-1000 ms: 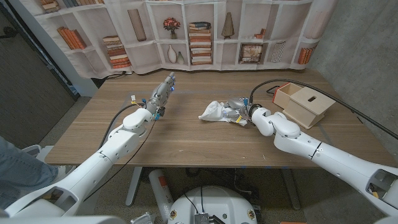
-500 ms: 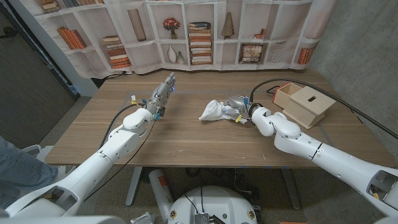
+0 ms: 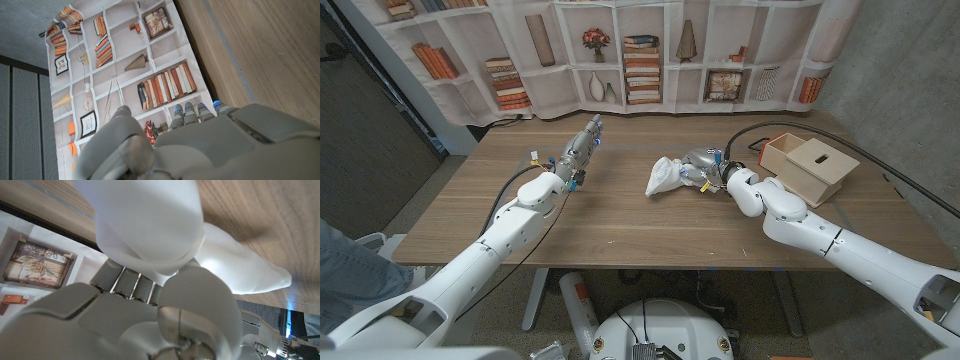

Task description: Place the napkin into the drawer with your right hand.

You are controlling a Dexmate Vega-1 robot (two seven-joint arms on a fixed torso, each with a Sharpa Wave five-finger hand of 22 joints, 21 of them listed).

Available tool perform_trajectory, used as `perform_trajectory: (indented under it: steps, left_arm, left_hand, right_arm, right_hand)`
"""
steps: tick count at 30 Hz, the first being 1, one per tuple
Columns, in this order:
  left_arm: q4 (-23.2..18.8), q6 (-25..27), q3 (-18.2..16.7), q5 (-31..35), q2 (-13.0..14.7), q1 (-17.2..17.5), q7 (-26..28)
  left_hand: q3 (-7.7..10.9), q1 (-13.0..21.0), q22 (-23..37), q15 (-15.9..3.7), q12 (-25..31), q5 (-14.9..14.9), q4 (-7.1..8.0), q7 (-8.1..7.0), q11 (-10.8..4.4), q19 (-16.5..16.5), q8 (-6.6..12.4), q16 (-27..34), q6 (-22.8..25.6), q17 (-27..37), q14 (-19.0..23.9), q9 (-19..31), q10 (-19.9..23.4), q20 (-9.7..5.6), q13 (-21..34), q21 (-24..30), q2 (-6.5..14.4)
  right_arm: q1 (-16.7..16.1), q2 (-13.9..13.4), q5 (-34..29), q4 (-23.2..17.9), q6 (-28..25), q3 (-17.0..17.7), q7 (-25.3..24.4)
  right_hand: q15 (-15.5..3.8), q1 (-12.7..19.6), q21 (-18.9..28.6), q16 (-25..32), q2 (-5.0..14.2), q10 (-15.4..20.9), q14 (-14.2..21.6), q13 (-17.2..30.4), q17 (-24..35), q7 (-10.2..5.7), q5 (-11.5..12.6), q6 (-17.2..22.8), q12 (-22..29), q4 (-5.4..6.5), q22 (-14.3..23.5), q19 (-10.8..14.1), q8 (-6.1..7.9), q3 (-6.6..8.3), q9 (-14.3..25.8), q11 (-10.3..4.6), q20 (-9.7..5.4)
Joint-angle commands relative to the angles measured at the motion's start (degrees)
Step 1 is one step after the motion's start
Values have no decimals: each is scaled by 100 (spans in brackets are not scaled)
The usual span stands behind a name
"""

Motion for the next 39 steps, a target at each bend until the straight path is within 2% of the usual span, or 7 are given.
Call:
perform_trajectory:
  steps: [1, 20, 39]
  left_arm:
    - [51, -34, 0, -7, -21, -43, -33]
    - [-21, -9, -3, 7, -5, -24, 8]
    - [-137, -23, -41, 9, 43, 51, 50]
  left_hand:
    - [-26, 26, 9, -2, 23, -4, 7, 35, 7, -335, -4, 19, 29, 12, 18, 34, 15, 0, 26, 25, 52]
    - [-42, 30, 9, -4, 22, -7, 5, 36, 5, -341, 0, 19, 42, 12, 18, 34, 16, -2, 26, 24, 62]
    - [-59, 39, 9, -28, 20, -9, 2, 27, 2, -343, -1, 16, 46, 11, 14, 34, 12, 1, 26, 25, 73]
  right_arm:
    - [-54, -72, -23, -158, -74, 143, -81]
    - [-139, -294, -65, -495, -143, 401, -33]
    - [-244, -382, -128, -711, -283, 623, -97]
  right_hand:
    - [-551, 57, 48, -28, 48, 52, 56, 12, 25, -40, -18, 115, -15, 11, 26, 34, 13, 41, 8, -31, -472]
    - [-560, 85, 40, -86, 42, 67, 18, 16, 39, -58, -31, 156, -104, 34, 30, -37, -50, 70, 18, -76, -483]
    - [-564, 93, 31, -139, 35, 60, -72, 20, 51, -83, -35, 187, -201, 64, 32, -108, -119, 86, 30, -116, -485]
